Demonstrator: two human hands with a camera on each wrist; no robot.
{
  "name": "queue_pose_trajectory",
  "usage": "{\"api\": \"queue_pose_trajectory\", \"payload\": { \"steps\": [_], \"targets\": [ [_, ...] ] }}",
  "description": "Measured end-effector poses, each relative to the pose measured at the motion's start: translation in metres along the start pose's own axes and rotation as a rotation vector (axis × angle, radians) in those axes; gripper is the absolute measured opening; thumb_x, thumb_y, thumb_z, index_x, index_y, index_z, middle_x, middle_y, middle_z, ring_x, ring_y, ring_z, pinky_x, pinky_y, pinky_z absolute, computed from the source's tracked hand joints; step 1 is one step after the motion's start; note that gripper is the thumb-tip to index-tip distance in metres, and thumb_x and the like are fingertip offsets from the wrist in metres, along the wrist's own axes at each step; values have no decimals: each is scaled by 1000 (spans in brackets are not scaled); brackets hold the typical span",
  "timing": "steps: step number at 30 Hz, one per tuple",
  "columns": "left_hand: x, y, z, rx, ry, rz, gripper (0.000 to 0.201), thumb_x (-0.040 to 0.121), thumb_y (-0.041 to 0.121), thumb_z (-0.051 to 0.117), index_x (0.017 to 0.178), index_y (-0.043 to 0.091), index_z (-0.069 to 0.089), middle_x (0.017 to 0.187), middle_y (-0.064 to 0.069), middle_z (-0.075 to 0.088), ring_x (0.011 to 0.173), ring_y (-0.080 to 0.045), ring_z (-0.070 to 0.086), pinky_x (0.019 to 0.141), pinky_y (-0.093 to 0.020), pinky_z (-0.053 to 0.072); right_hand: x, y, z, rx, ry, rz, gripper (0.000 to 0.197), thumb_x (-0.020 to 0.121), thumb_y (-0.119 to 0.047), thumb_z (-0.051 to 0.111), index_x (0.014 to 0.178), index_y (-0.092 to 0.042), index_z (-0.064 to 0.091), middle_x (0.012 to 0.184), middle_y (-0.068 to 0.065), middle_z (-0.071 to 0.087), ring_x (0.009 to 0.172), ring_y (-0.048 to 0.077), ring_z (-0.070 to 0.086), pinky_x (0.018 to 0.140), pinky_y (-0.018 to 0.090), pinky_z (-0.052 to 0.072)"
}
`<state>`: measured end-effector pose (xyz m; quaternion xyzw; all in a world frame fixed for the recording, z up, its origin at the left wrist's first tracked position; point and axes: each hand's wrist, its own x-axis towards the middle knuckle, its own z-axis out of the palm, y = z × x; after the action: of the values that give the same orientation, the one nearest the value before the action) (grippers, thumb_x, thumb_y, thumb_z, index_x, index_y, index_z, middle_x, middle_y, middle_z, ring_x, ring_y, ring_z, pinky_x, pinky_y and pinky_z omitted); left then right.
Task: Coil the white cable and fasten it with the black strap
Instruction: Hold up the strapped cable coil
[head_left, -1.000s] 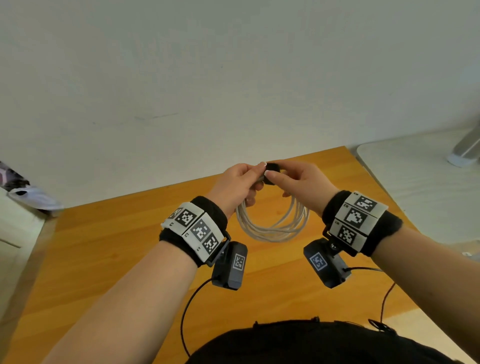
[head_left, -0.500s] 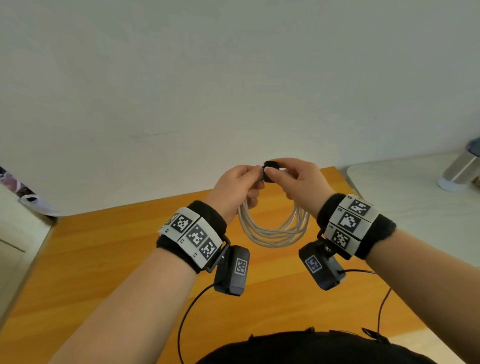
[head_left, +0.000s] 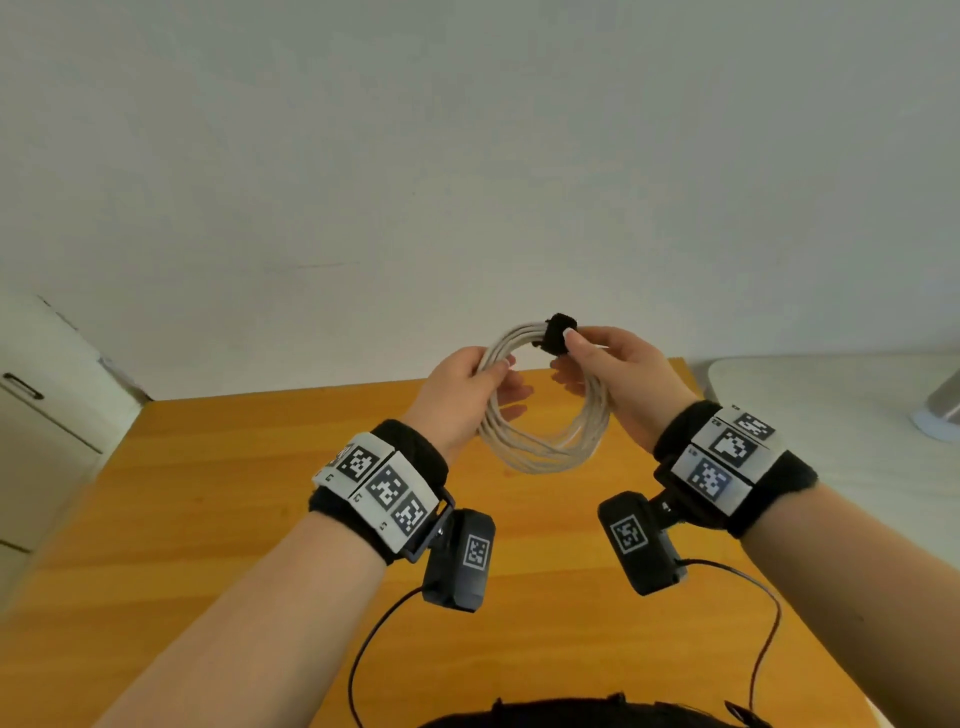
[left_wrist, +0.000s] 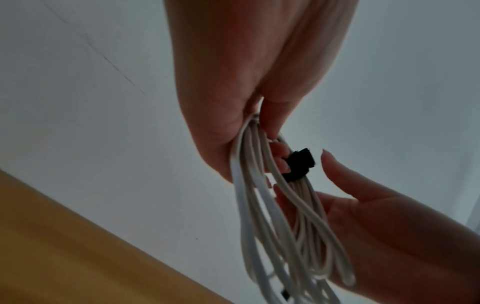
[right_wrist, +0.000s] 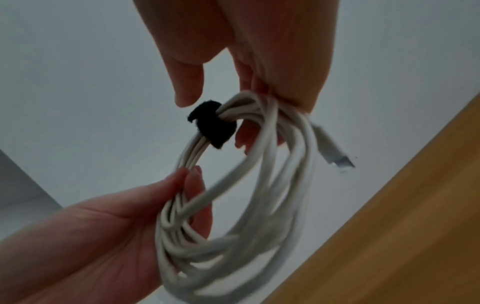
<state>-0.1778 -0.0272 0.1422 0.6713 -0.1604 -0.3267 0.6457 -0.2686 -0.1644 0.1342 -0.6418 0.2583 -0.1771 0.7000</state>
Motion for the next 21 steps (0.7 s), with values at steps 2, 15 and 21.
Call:
{"api": "queue_pose_trajectory", "payload": {
  "steps": [2, 15, 21],
  "targets": [
    [2, -1, 0, -85, 52, -2, 15, 99, 12, 42, 102, 6, 55, 79, -5, 58, 76, -16, 64, 76, -33, 57, 3, 6, -3, -90, -61, 74, 37, 89, -35, 58, 114, -8, 57, 95, 8, 68, 84, 21, 66, 81, 35, 53],
    [17, -19, -44, 31, 135, -158, 20, 96, 29, 48, 108, 21, 63, 76, 1, 52, 75, -13, 57, 74, -29, 50, 20, 36, 26, 252, -164, 305, 29, 99, -17, 40, 114, 5, 52, 78, 18, 61, 84, 31, 61, 82, 38, 52],
    [39, -38, -74, 16, 127, -275, 30, 92, 31, 56, 108, 6, 63, 69, -1, 53, 64, -13, 57, 61, -23, 53, 39, 55, 53, 407, -69, 411, 25, 100, -16, 38, 95, 2, 53, 73, 16, 56, 81, 32, 63, 79, 39, 52]
  ]
}}
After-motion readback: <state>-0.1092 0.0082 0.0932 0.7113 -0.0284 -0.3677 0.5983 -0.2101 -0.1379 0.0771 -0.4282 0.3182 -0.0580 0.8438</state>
